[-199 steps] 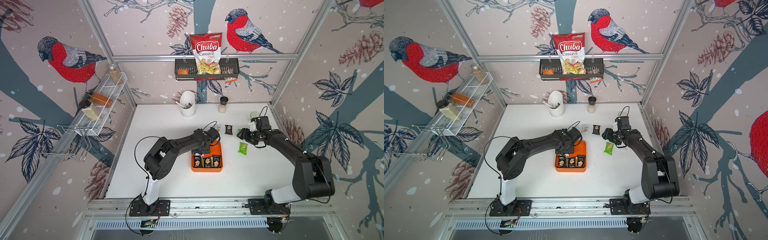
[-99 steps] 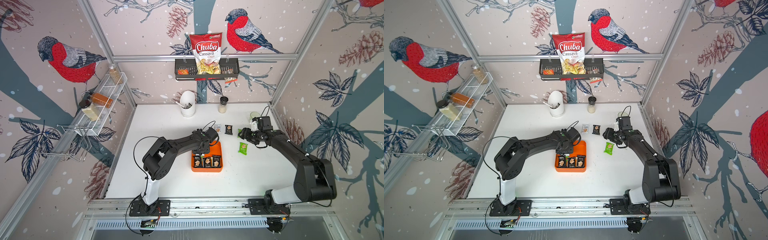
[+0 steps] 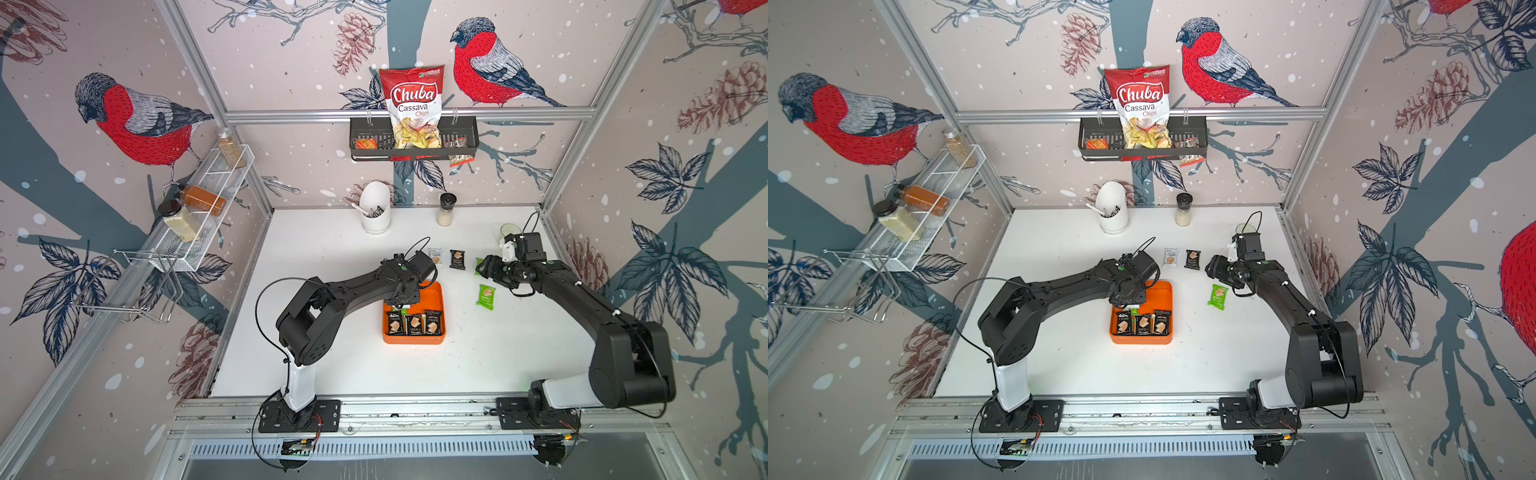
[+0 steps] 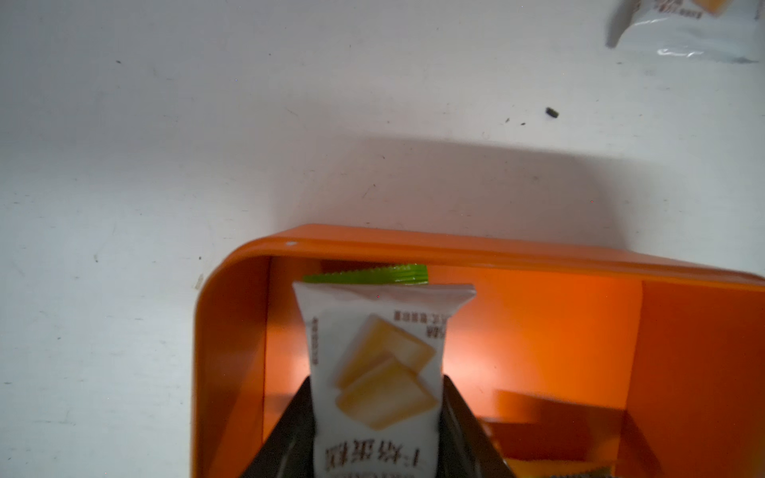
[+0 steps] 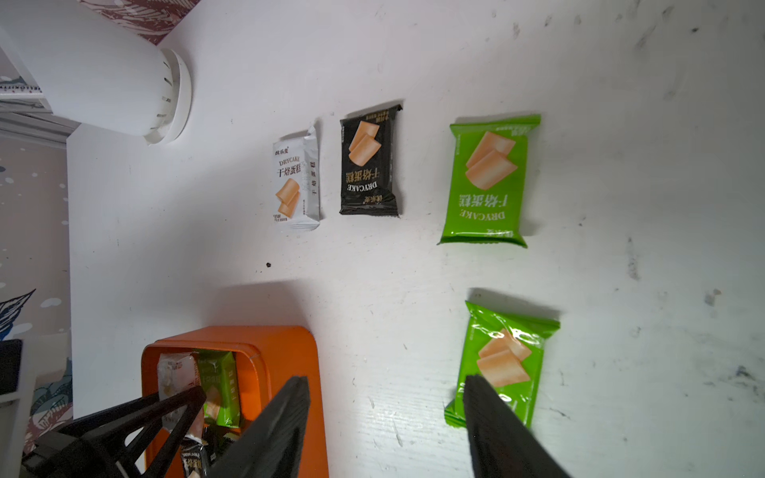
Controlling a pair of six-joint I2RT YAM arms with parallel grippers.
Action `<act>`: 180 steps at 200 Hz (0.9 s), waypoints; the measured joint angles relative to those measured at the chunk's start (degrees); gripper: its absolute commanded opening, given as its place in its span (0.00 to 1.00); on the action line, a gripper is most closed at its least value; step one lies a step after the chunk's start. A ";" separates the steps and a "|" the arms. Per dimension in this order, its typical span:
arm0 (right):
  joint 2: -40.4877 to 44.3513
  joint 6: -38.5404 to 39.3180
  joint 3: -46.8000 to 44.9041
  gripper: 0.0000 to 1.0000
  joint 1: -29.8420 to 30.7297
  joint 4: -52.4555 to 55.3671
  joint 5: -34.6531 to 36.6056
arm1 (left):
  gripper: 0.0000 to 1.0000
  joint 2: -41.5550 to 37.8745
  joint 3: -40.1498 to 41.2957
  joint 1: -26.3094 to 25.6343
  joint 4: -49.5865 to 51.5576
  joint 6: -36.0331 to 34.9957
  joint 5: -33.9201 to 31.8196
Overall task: Take the cookies out of the storage box
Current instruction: Pick up the cookie from the storage box, then place the cookie at the center of the board.
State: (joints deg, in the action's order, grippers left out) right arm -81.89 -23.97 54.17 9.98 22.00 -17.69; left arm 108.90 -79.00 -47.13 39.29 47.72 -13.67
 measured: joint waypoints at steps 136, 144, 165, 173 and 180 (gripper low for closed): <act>0.72 -5.92 0.50 0.65 16.37 0.57 5.40 | 0.39 -17.38 7.06 4.24 -1.79 -1.84 0.72; -0.24 -6.16 1.22 0.65 16.79 0.33 5.60 | 0.39 -17.97 7.52 5.88 -1.92 -3.02 0.96; -2.29 -6.69 3.28 0.65 17.77 -0.28 7.02 | 0.39 -19.21 8.70 10.67 -2.69 -5.95 1.57; -3.02 -7.61 4.15 0.65 18.03 -0.68 6.99 | 0.39 -19.37 9.07 12.76 -3.15 -7.32 1.90; -3.56 -7.63 4.76 0.65 18.10 -0.92 7.19 | 0.40 -19.37 9.33 14.60 -3.52 -8.37 2.16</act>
State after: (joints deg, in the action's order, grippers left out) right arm -85.45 -31.59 58.94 28.08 21.08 -10.50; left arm 89.54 -69.67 -32.53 35.77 39.35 -11.51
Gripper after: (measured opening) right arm 0.645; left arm 0.436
